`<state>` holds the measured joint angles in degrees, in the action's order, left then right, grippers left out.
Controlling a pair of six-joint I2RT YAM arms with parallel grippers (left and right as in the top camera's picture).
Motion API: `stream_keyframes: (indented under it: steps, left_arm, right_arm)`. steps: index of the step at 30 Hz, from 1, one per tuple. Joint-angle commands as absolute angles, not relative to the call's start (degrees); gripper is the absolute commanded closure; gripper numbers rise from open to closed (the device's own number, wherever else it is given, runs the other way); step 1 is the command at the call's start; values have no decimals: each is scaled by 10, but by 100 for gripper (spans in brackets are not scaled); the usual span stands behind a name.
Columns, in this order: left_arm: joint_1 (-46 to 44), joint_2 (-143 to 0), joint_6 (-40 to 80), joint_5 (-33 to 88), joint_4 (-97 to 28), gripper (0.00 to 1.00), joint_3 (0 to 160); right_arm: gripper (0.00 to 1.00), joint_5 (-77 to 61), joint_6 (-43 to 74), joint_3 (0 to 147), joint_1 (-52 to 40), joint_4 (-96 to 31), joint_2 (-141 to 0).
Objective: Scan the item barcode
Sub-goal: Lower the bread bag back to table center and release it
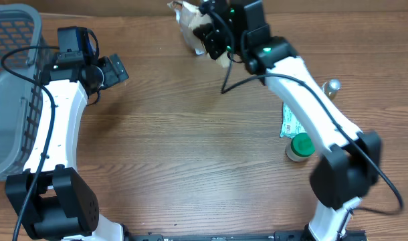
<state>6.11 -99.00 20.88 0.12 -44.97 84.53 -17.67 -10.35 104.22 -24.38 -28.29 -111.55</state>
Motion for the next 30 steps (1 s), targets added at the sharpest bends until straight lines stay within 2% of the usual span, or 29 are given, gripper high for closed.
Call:
stream_keyframes:
  steps: [1,7,13,24,30]
  left_arm:
    - [60,-986,206,-5,-448,1,854]
    - [60,-986,206,-5,-448,0,854]
    - [60,-986,206,-5,-448,0,854]
    - [60,-986,206,-5,-448,0,854]
    - [60,-986,206,-5,-448,1,854]
  right_arm:
    - [96,-325,7,1051,-237,-377,-1068]
    - [96,-369,16,1040,-237,-583,-1069]
    - [96,-352,10,994,-238,-696,-1069]
    - [96,-351,10,889,-244,-710,-1069]
    - [95,-295,11,829,-244,-666,-1069]
